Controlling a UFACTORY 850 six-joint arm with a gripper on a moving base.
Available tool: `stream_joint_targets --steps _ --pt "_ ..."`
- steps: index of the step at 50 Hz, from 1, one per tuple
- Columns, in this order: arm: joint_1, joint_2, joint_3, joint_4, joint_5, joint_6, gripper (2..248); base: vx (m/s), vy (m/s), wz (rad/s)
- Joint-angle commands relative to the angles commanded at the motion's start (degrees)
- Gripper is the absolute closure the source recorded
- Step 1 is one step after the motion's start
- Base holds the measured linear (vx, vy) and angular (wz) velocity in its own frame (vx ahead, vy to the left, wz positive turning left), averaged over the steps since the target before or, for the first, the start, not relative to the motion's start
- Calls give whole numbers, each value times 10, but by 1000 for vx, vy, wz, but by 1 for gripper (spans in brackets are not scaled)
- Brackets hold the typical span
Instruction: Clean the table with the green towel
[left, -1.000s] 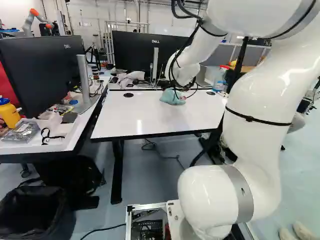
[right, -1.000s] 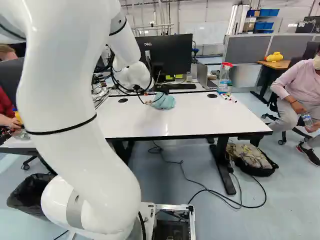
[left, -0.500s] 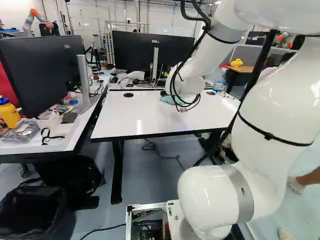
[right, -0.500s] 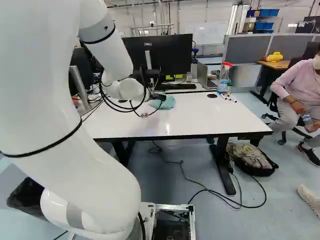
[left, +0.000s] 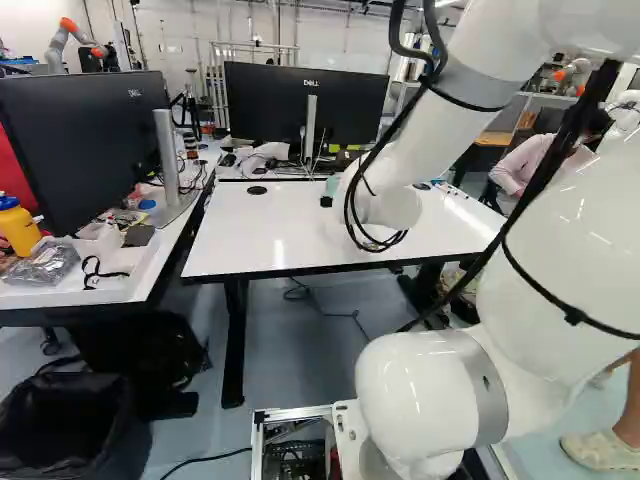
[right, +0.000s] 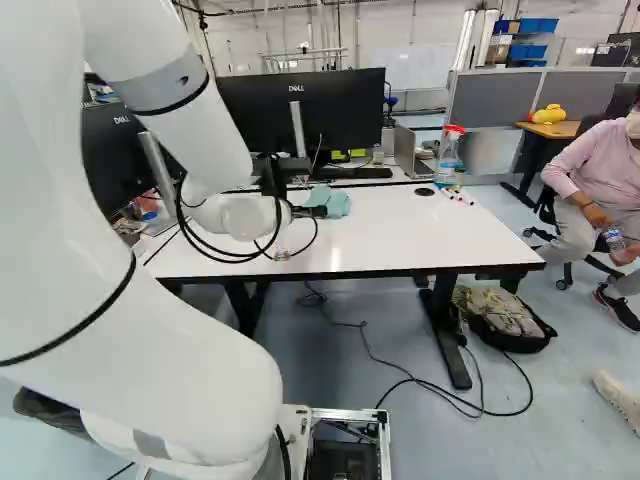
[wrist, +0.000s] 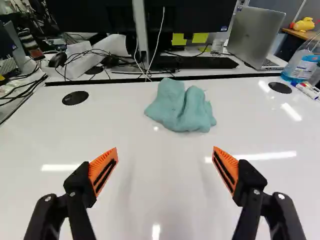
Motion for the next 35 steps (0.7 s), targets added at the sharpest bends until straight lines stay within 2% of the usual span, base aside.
stream_joint_targets --steps 17,35 --pt "4 37 64 0 56 0 3 0 0 0" --pt "7 64 113 0 99 0 3 0 0 0"
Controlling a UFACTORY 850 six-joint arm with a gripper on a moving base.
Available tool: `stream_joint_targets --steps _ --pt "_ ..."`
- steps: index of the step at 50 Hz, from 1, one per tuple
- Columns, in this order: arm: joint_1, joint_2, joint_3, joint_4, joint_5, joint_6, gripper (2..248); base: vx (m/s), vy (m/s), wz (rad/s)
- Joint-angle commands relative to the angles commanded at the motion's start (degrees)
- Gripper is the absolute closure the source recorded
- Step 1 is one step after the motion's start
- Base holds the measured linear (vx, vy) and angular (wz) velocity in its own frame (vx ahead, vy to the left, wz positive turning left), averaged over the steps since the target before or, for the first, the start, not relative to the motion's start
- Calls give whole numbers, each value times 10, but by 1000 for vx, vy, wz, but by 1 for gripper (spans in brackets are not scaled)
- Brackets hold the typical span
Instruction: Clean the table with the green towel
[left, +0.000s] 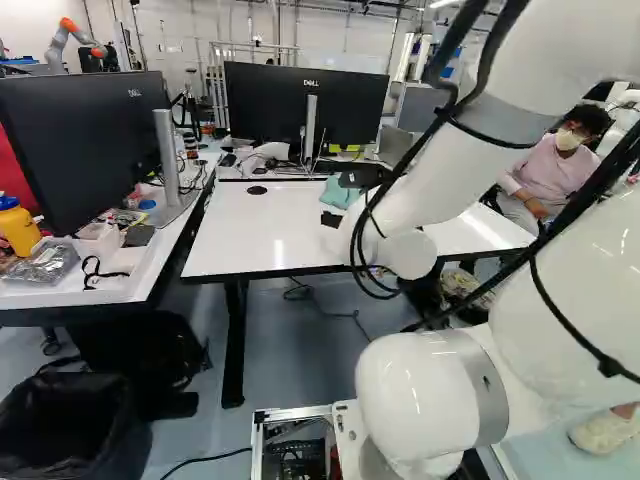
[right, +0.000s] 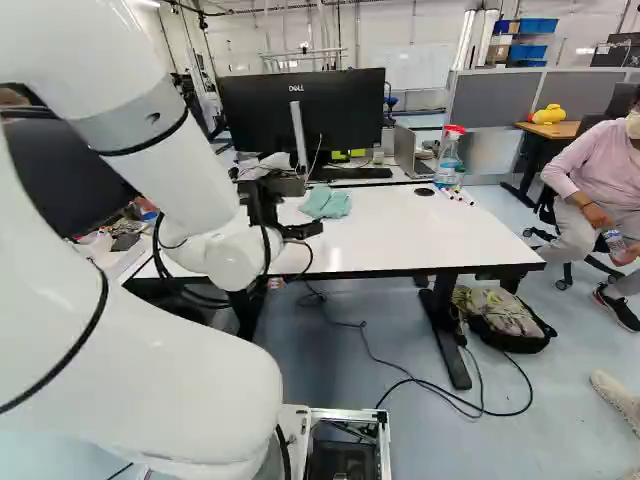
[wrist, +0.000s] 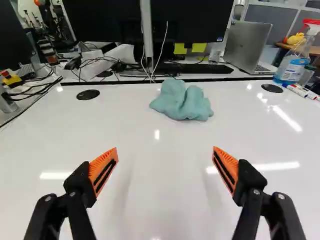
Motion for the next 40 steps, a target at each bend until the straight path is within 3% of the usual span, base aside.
stream_joint_targets --steps 40 --pt "2 19 34 0 29 0 3 0 0 0"
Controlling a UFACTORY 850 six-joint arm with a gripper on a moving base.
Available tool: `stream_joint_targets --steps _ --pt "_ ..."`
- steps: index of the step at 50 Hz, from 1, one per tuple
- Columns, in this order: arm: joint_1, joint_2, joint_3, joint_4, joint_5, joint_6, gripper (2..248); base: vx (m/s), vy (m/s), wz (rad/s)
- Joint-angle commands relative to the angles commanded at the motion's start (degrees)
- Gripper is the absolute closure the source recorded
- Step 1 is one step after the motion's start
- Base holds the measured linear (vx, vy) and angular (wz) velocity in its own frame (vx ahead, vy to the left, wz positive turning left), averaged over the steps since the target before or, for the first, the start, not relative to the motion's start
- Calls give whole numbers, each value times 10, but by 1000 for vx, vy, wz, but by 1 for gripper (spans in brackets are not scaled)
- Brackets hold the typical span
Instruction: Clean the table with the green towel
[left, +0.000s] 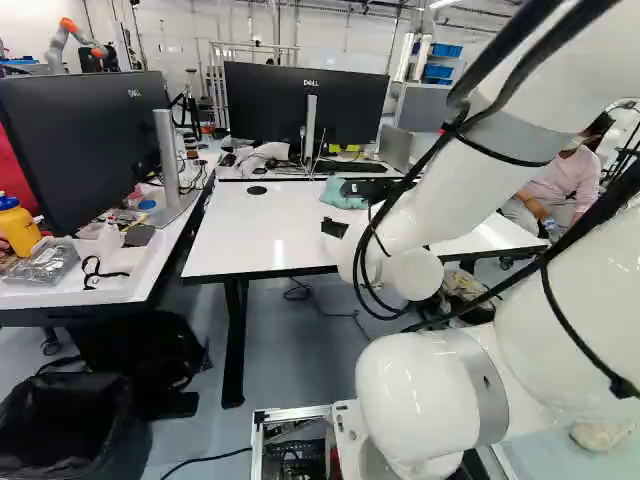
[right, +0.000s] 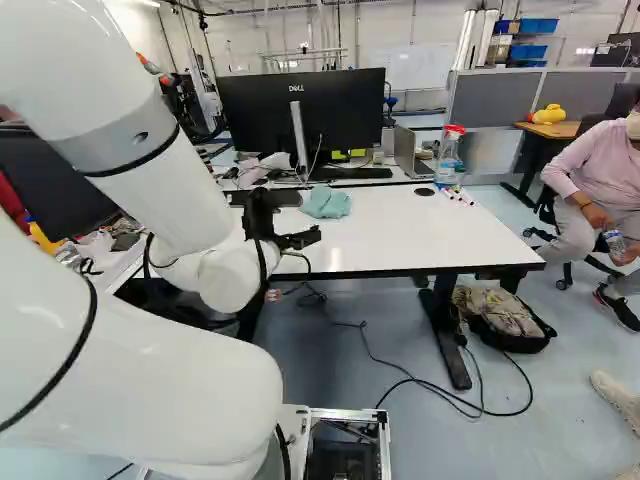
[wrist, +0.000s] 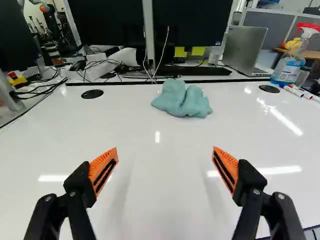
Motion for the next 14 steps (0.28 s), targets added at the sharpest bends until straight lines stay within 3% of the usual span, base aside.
stream_joint_targets --steps 14 --pt "0 0 0 0 0 0 3 0 0 0"
